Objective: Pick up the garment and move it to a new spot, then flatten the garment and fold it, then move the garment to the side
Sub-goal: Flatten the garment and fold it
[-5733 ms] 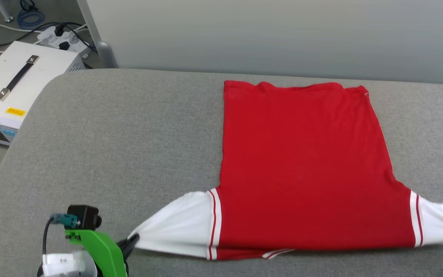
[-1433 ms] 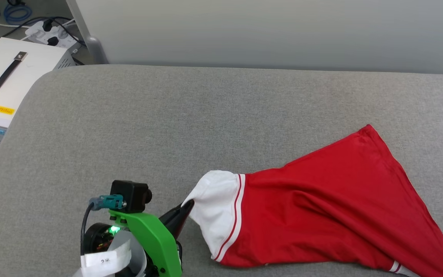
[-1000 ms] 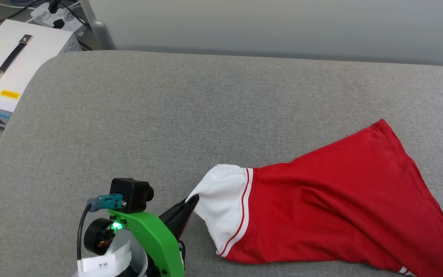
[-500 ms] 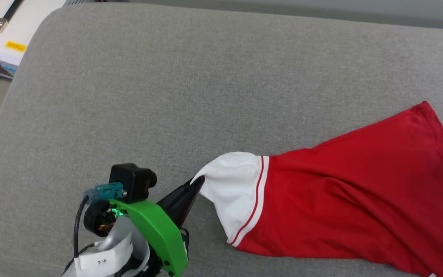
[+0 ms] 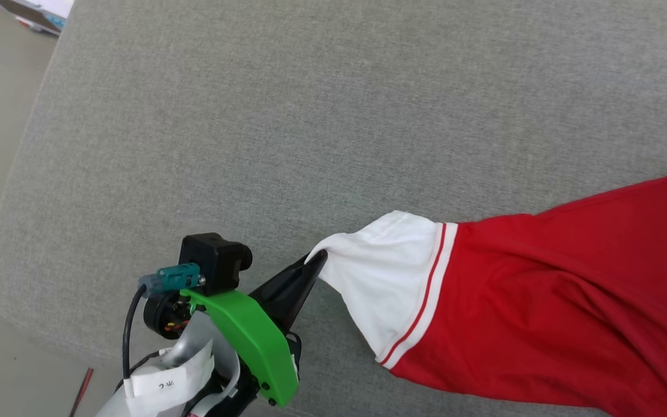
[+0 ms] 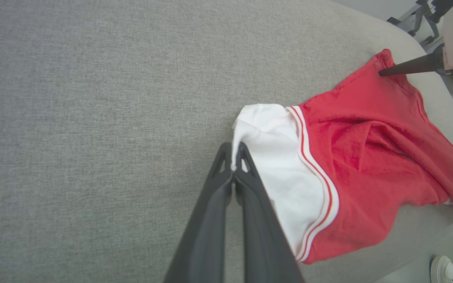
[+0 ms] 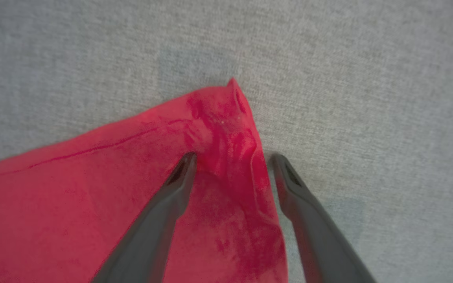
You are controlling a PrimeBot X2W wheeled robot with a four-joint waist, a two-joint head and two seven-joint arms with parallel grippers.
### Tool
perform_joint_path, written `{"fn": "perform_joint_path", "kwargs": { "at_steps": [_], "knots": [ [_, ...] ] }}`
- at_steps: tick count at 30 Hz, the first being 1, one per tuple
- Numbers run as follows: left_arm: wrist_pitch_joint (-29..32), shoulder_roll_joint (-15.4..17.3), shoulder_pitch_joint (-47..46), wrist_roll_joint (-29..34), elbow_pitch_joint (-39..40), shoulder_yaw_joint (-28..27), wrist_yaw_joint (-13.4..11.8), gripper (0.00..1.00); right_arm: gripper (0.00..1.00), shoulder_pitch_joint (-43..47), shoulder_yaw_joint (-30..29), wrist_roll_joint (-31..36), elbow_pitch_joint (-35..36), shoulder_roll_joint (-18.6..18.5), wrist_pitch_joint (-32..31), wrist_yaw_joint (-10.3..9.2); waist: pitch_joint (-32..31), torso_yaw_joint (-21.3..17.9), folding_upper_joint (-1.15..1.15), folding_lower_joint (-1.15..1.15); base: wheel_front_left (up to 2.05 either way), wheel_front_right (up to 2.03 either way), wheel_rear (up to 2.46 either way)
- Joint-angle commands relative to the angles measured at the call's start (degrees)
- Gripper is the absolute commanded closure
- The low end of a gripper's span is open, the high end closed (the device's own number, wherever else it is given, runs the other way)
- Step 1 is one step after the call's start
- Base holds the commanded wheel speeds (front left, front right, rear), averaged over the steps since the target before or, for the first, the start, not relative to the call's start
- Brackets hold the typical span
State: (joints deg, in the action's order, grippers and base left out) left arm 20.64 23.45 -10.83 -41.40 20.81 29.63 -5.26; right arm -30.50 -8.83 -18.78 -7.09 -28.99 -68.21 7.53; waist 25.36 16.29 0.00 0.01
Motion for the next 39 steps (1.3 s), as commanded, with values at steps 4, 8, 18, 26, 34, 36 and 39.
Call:
{"fn": "perform_joint_path", "kwargs": {
  "at_steps": [4, 8, 18, 26, 34, 36, 39],
  "knots": [
    [-0.7, -0.2, -1.3, -0.1, -0.4, 0.0, 0.5, 1.0, 0.0, 0.5, 1.7, -0.6, -2.6, -0.7, -1.0, -0.04, 1.3, 1.6, 0.0, -0.01, 0.0, 0.0, 0.0],
    [-0.9, -0.5, -1.4, -0.5, -0.8, 0.1, 0.7, 1.0, 0.42, 2.2, 3.2, -2.1, -3.4, -1.2, -1.9, -0.04, 1.3, 1.9, 0.0, -0.01, 0.0, 0.0, 0.0],
    [-1.3, -0.3, -1.2, -1.0, -2.1, -0.3, 0.6, 1.0, 1.0, 3.0, 3.9, -3.5, -4.1, -1.6, 3.6, -0.04, -1.0, 1.6, 0.0, -0.01, 0.0, 0.0, 0.0],
    [-2.3, 0.4, -0.6, -1.3, -3.1, -1.8, -0.1, 1.0, 1.0, 1.5, 3.3, -6.7, -5.0, -0.5, 13.4, -0.04, -6.1, -0.8, 0.0, -0.01, 0.0, 0.0, 0.0],
    [-3.5, 2.0, -0.9, -1.0, -2.6, -4.6, -1.1, 1.0, 1.0, 2.0, 2.4, -9.9, -3.6, -2.3, 21.1, -0.04, -12.0, -4.3, 0.0, -0.01, 0.0, 0.0, 0.0],
    [-4.1, 2.8, -1.6, -0.8, -1.7, -6.3, -1.7, 1.0, 1.0, 2.1, 1.5, -10.9, -1.6, -2.5, 23.8, -0.04, -14.5, -6.0, 0.0, -0.01, 0.0, 0.0, 0.0],
    [-4.7, 3.4, -3.0, -0.3, -0.4, -7.9, -2.3, 1.0, 1.0, 2.5, 1.0, -11.1, 1.4, -2.8, 25.8, -0.04, -16.2, -7.4, 0.0, -0.01, 0.0, 0.0, 0.0]
  ]
}}
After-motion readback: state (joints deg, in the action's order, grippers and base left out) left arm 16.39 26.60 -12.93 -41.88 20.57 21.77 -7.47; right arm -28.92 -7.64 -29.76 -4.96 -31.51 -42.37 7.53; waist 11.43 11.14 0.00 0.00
